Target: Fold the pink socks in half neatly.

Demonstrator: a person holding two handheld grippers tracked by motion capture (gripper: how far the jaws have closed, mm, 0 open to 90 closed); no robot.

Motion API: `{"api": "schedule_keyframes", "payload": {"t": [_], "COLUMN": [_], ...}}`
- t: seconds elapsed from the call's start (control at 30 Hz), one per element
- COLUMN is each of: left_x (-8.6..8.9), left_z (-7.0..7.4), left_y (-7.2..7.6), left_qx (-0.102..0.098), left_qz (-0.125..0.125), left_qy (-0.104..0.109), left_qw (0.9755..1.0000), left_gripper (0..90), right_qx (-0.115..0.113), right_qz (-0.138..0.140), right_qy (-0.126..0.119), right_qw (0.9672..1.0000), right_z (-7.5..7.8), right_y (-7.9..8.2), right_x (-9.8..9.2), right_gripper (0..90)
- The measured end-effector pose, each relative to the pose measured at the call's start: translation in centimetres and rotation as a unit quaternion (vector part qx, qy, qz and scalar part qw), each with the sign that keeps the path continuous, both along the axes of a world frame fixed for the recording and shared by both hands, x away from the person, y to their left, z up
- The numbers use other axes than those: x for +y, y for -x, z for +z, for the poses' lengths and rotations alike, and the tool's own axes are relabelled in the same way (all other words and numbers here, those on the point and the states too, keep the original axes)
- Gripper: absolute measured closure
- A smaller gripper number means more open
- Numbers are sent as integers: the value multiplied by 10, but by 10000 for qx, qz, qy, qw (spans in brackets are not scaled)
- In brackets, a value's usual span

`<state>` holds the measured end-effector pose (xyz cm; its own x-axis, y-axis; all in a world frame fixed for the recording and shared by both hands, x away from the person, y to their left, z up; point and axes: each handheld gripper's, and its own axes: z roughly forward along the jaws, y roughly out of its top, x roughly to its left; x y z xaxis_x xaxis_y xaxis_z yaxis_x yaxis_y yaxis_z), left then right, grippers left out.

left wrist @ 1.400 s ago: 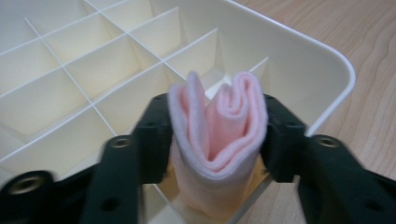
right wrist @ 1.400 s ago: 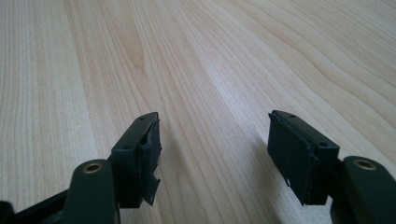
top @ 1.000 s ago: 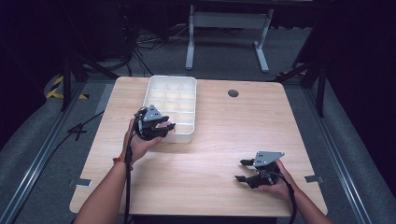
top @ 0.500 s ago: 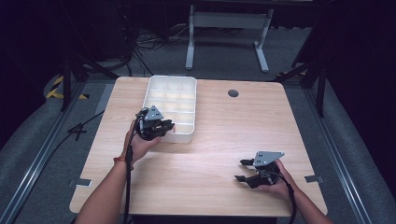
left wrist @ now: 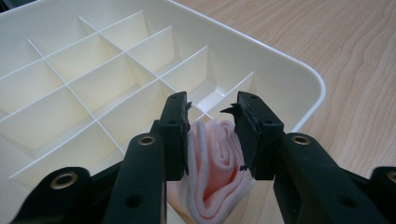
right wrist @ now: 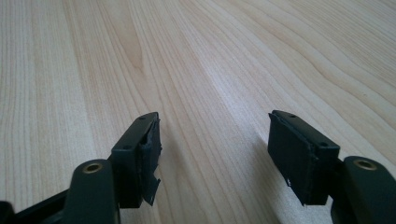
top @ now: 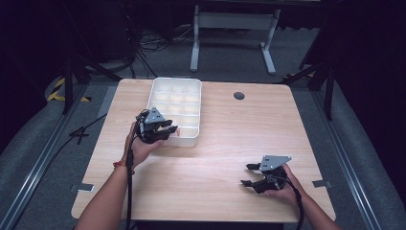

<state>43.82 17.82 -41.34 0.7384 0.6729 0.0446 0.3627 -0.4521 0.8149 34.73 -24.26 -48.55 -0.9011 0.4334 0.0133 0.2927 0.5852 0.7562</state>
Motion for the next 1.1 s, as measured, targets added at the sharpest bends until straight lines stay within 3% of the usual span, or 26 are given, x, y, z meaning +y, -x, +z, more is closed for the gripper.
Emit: {"api": "schedule_keyframes", "payload": {"t": [0.27,0.3,0.37,0.43,0.5,0.77,1.1], "left_x": [5,7,8,11,14,23,29], "left_z": [6,8,8,10,10,14,12], "left_y": [7,8,10,14,17,32,48], "left_qx": [-81,-76,-90,-125,-92,-128,-95], "left_qz": [65,31,38,40,46,-95,-213], "left_qy": [-102,-223,-261,-381,-365,-608,-765], "left_qw": [9999,9997,9996,9992,9993,9980,9968], "left_gripper": [503,503,470,431,406,344,296], "right_qx": [-10,-28,-21,-21,-23,-68,-162], "right_qz": [-12,-14,-32,-62,-140,-149,-225], "right_qy": [8,13,18,24,47,108,128], "right_qw": [10000,10000,10000,10000,9999,9998,9995], "right_z": [0,0,0,0,0,1,6], "right_y": [0,0,0,0,0,0,1], "right_x": [0,0,0,1,1,0,-2], "right_gripper": [345,341,334,318,269,279,285]}}
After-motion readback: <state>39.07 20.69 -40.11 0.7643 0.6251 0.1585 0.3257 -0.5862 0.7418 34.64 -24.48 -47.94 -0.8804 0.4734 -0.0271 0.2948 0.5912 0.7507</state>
